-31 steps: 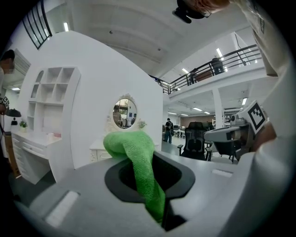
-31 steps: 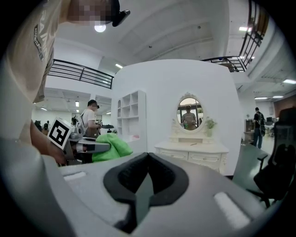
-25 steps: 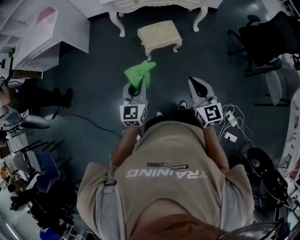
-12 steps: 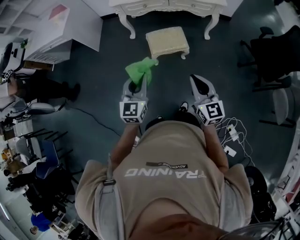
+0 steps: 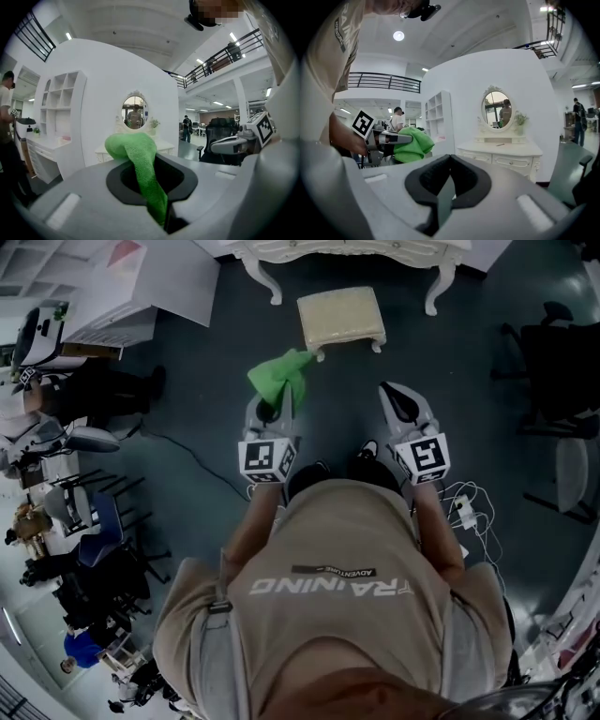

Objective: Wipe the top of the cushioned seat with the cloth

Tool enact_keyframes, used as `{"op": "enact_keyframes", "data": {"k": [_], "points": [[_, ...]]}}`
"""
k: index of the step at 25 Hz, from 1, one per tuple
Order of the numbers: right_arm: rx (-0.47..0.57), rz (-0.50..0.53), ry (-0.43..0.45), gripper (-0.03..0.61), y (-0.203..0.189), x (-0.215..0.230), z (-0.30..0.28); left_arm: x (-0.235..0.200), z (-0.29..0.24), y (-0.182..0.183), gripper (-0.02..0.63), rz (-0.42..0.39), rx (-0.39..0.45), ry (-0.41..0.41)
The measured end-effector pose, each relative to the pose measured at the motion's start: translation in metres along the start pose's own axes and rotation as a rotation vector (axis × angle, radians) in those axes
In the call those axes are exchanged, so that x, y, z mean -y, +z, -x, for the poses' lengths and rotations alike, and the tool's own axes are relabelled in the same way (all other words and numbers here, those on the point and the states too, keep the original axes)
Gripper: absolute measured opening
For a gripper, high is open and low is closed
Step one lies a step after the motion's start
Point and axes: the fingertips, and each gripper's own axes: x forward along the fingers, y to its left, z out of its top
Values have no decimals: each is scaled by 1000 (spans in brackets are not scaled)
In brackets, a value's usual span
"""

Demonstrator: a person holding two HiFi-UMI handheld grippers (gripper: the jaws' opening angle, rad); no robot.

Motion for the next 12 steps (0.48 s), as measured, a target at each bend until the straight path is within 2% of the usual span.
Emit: {"op": "enact_keyframes", "data": {"k": [6, 12], "points": [[3, -4, 30, 2, -6, 23, -14, 11, -25, -6, 46, -6, -20, -1], [-33, 3, 82, 2, -15, 15, -28, 2, -32, -12, 48, -8, -45, -12]]}}
